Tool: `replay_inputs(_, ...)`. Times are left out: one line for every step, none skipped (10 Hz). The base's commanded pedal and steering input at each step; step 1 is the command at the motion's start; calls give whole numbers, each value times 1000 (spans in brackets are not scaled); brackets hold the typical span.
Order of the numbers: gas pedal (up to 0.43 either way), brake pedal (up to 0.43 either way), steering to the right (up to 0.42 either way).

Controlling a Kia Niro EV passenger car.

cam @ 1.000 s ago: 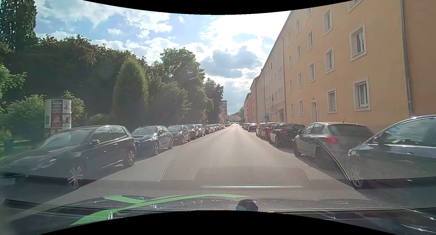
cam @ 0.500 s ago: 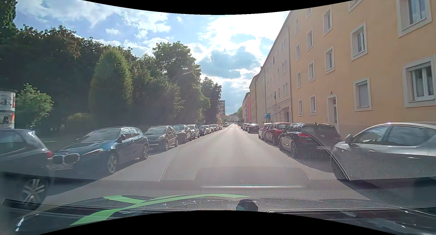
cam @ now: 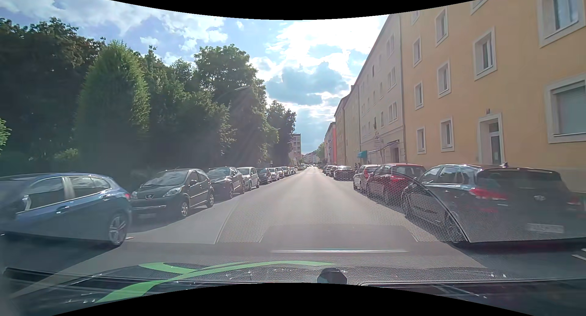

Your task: Follow the waypoints while adhering to traffic rules and regulations

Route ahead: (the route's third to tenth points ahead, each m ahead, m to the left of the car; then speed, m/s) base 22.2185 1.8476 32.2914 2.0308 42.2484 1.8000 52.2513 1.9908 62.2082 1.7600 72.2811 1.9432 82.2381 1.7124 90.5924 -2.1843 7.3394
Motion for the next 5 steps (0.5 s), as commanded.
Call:
replay_inputs(98, 0, 2)
replay_inputs(87, 0, 1)
replay_inputs(79, 0, 1)
replay_inputs(79, 0, 1)
replay_inputs(67, 0, 1)
